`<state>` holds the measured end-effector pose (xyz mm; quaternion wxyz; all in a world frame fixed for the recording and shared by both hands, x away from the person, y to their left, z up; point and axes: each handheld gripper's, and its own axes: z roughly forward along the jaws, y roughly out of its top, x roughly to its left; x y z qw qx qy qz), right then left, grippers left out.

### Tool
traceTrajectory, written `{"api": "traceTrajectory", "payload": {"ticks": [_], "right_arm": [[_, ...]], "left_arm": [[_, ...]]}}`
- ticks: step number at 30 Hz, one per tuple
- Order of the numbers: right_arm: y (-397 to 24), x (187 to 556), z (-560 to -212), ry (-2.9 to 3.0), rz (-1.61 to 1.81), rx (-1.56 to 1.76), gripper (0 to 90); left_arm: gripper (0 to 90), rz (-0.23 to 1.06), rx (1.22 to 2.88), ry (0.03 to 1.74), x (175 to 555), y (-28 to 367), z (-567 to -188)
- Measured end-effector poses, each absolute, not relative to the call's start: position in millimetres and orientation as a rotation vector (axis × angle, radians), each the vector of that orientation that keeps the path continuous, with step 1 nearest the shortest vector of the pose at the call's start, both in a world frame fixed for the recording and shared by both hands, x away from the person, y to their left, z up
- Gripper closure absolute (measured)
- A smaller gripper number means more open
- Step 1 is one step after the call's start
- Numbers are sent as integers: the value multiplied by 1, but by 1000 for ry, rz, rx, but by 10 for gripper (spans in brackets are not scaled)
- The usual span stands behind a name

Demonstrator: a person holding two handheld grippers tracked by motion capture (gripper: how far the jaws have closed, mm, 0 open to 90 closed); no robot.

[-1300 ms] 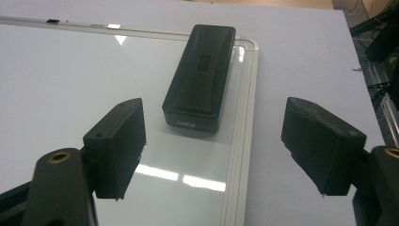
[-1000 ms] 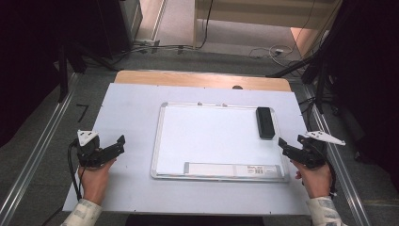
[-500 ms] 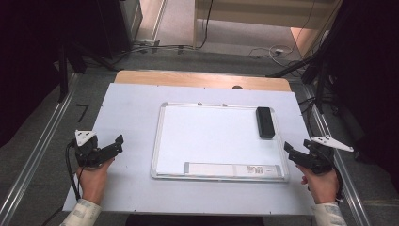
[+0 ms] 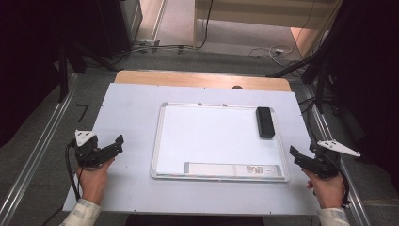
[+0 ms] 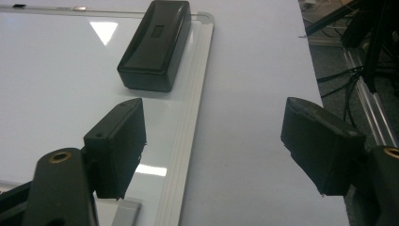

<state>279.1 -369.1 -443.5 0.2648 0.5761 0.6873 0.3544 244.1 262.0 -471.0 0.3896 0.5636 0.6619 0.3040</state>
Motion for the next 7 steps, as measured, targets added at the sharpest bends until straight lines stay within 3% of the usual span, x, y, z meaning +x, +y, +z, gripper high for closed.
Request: {"api": "traceTrajectory", "payload": {"ticks": [3, 7], "right_arm": [[-373, 277, -444, 1846, 957, 1563, 209], [-378, 277, -446, 1841, 949, 1568, 142]], "left_arm": [[103, 772, 1433, 1683, 244, 262, -471], [103, 773, 1432, 1683, 244, 262, -471]]}}
